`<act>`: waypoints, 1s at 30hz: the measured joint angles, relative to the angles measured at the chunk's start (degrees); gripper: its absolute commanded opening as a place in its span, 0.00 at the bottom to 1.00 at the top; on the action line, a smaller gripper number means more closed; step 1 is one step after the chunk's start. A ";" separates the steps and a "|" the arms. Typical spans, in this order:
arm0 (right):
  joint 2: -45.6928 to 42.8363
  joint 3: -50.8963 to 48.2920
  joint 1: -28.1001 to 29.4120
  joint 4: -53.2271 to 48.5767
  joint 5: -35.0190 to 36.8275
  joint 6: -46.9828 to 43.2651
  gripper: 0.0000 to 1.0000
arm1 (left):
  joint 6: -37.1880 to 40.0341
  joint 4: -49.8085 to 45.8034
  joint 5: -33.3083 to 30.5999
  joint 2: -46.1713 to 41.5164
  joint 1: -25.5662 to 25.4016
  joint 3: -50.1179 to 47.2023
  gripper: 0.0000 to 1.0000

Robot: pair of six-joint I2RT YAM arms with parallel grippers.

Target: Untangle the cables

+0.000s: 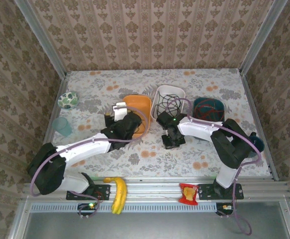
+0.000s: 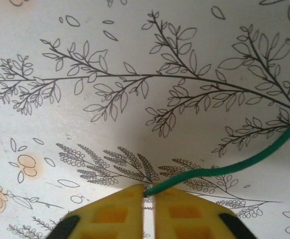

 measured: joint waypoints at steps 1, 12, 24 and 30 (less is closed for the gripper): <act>-0.74 -0.76 0.04 0.22 0.20 0.35 0.06 | -0.02 0.11 0.07 -0.98 0.26 -0.81 0.81; -13.31 -6.08 3.02 0.48 1.49 1.95 0.03 | -2.03 0.15 0.90 -8.33 2.05 -5.97 0.80; -14.60 3.72 13.97 -1.49 3.17 -2.86 0.03 | -4.24 -0.68 1.20 -9.14 2.64 -6.34 0.80; -3.91 19.78 15.93 1.14 1.97 -7.50 0.02 | -6.54 -2.29 0.76 -11.37 3.34 -7.52 0.80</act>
